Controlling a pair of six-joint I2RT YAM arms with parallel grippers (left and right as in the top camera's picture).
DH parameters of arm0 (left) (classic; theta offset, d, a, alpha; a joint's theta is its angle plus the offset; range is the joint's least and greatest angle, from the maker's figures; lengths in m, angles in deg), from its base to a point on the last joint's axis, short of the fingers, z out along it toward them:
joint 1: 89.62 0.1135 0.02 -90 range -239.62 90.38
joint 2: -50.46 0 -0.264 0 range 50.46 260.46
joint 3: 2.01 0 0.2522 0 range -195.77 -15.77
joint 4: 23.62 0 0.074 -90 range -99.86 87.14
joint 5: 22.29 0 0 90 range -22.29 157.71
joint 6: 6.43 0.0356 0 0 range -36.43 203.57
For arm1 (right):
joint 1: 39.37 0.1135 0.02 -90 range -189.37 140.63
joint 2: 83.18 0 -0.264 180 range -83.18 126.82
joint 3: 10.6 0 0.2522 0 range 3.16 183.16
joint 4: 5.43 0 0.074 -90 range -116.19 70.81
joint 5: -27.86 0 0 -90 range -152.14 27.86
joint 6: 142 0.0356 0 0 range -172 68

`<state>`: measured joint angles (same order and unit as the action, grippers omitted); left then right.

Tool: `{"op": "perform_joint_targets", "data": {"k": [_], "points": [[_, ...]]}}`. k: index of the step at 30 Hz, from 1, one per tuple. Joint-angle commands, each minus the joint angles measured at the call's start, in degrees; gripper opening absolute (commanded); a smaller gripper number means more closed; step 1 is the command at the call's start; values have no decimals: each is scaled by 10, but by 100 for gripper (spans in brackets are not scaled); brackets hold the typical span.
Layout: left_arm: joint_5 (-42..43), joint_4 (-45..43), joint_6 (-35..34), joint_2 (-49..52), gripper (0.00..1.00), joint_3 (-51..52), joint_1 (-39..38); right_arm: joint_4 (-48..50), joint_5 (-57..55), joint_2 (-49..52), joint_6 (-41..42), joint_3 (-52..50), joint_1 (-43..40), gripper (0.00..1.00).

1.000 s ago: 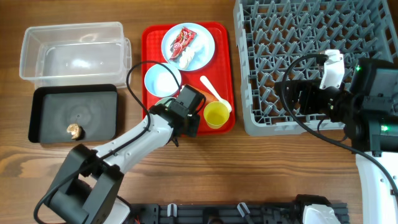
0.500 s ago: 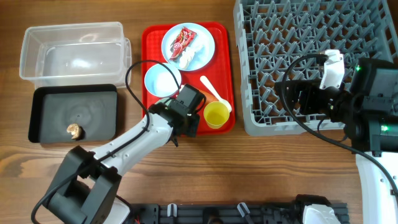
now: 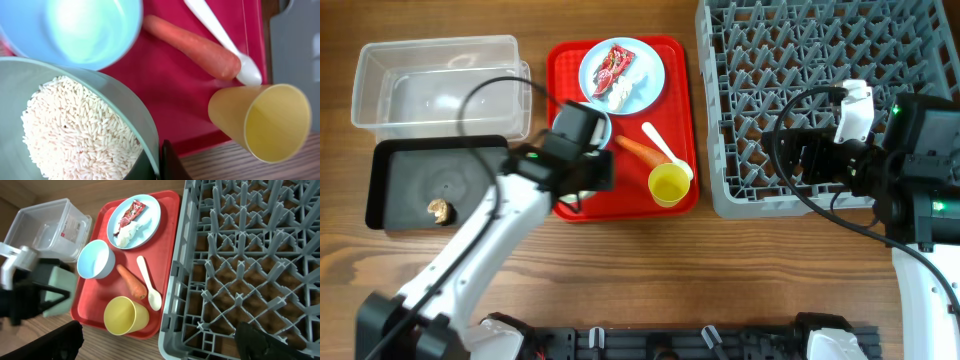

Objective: Sort waste into correct bins and load items into the dishwasher rack
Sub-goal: 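Move the rice bowl over the black tray and tip the rice out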

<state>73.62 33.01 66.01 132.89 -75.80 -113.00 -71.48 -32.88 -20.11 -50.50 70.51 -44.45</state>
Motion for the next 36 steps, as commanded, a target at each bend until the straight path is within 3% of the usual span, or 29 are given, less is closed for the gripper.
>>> {"op": "perform_joint_targets", "data": {"k": [1,11,22,29,36], "points": [[109,22,-6,-48,4,-10,90,2,-10,4,0,16,0,100],[213,38,75,-55,4,-10,281,4,-10,4,1,16,0,100],[440,15,146,4,4,-10,460,6,-10,4,2,16,0,100],[592,16,203,84,4,-10,534,7,-10,4,2,16,0,100],[662,18,223,132,4,-10,564,5,-10,4,2,16,0,100]]}}
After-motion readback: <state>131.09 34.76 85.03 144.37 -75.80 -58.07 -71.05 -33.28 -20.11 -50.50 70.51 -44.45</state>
